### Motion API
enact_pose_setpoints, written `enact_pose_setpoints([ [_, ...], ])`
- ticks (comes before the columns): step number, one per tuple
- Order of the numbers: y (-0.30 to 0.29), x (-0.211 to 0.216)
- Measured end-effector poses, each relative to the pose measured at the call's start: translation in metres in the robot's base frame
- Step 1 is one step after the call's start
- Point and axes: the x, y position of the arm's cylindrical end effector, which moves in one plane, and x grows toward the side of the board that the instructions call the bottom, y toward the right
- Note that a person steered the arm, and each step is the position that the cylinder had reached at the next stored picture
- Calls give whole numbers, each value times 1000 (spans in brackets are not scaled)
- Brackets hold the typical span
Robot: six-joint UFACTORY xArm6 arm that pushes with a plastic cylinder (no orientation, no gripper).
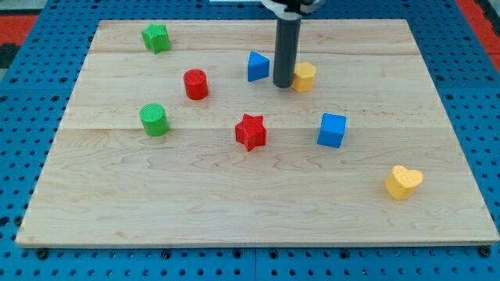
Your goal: Slide the hexagon on top of the heart
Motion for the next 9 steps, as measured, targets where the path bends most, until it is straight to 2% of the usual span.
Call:
enact_pose_setpoints([
  [4, 80, -23],
  [5, 113, -12],
  [7, 122, 77],
  [8, 122, 64],
  [9, 151, 55],
])
